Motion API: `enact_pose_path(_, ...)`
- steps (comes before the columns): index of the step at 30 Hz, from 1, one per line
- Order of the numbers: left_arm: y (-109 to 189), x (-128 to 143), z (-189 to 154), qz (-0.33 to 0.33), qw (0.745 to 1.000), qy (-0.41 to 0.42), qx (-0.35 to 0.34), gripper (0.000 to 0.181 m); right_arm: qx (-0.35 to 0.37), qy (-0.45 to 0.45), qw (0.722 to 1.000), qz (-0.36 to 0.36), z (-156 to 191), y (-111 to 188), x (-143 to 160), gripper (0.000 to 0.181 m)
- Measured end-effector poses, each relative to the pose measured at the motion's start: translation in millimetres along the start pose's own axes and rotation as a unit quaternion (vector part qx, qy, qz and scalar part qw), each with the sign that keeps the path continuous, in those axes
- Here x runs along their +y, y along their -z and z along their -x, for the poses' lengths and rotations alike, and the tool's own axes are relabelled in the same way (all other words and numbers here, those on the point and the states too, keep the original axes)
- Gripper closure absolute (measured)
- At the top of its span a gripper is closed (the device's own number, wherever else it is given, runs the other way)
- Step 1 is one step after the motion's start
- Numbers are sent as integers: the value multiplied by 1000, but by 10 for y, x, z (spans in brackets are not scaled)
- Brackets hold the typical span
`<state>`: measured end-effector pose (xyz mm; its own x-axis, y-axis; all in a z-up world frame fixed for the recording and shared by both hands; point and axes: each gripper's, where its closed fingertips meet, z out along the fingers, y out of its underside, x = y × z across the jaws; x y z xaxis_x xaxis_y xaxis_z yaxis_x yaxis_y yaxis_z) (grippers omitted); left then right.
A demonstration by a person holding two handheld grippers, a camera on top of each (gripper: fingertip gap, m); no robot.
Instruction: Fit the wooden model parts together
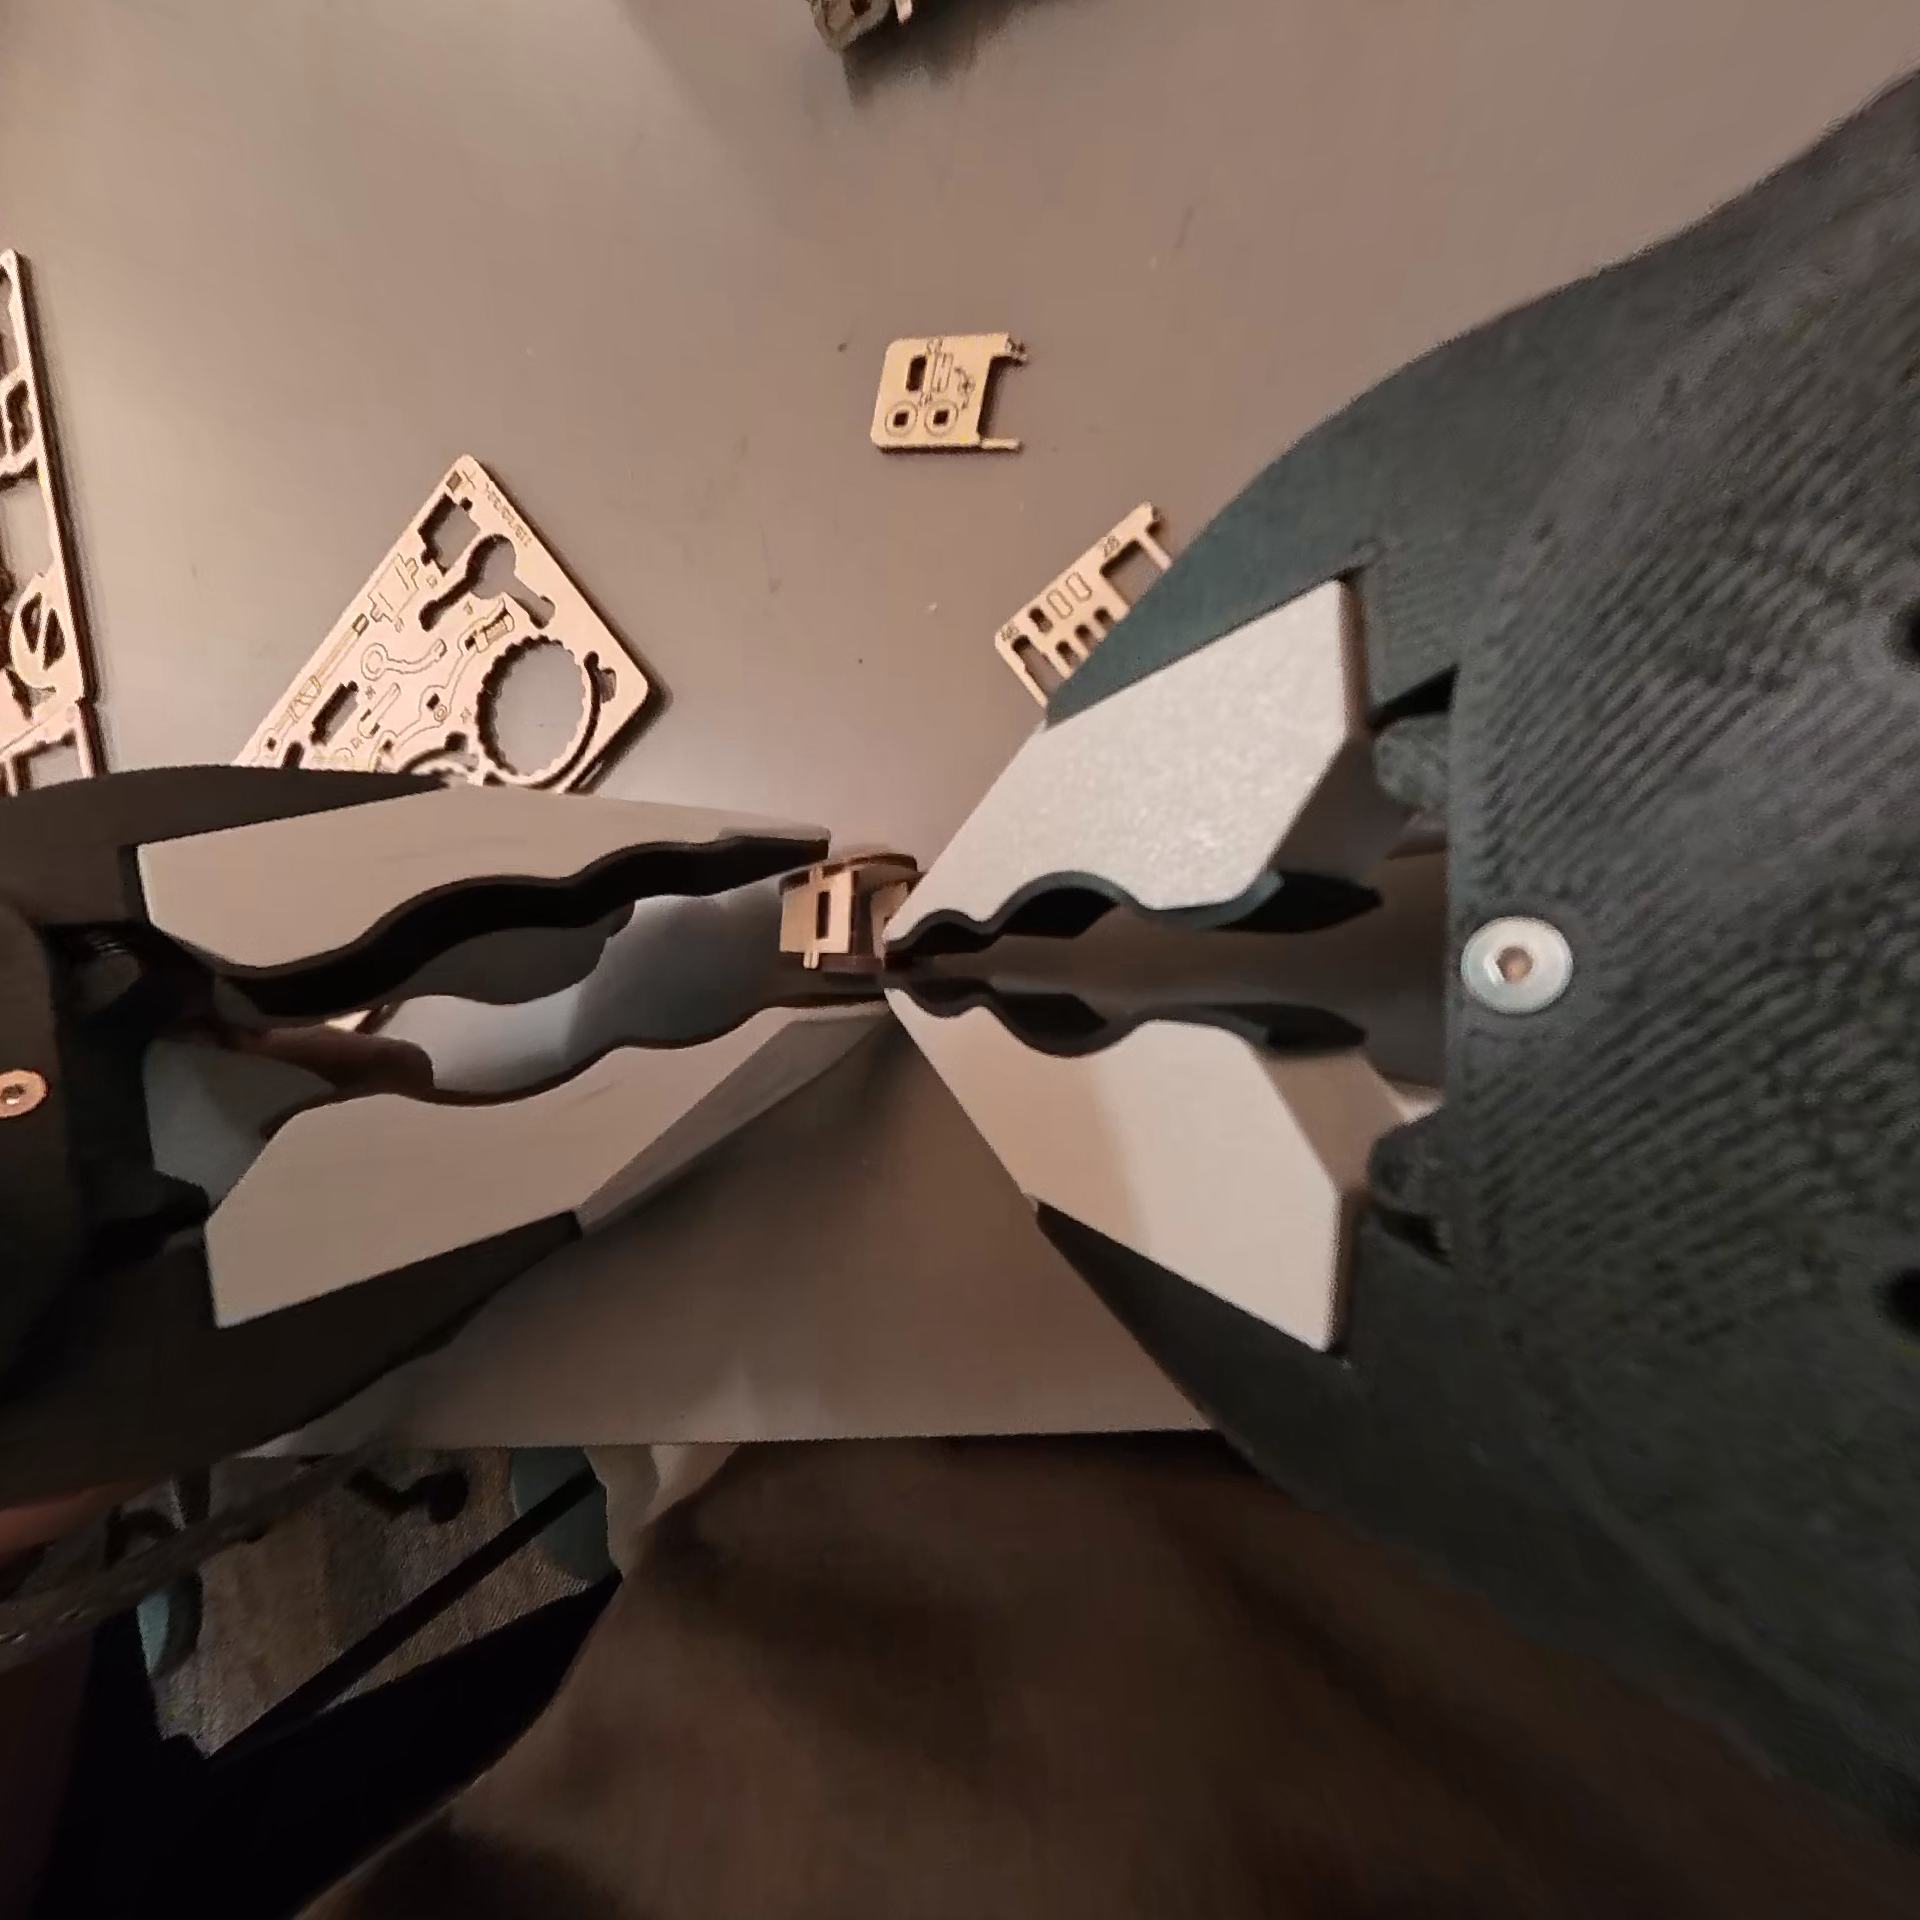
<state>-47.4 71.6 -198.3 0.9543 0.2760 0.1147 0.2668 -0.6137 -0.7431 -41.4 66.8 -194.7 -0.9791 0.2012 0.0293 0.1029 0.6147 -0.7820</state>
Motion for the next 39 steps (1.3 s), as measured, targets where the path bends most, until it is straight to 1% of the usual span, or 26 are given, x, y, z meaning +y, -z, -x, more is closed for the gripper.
enact_pose_path(3,-11,12,-9,5,1000,1,6,152,-18,-27,999,-1,10,8,3,180)
enact_pose_path(9,-35,33,-6,16,1000,-5,5,152,-52,-79,995,-26,15,68,-49,180)
enact_pose_path(12,-24,28,-17,12,1000,-11,5,152,-52,-79,995,-24,19,68,-42,180)
enact_pose_path(18,3,37,-19,9,1000,-3,17,152,-50,-64,997,6,61,16,40,180)
enact_pose_path(23,35,22,-9,0,999,18,33,152,-54,-75,996,12,60,20,64,180)
enact_pose_path(27,41,33,-14,1,999,17,37,152,-51,-72,996,16,62,12,76,180)
enact_pose_path(35,120,-14,9,-27,997,48,62,152,-46,-65,997,18,81,2,73,180)
enact_pose_path(39,125,-5,5,-25,997,40,62,151,-44,-63,997,23,92,-4,87,174)
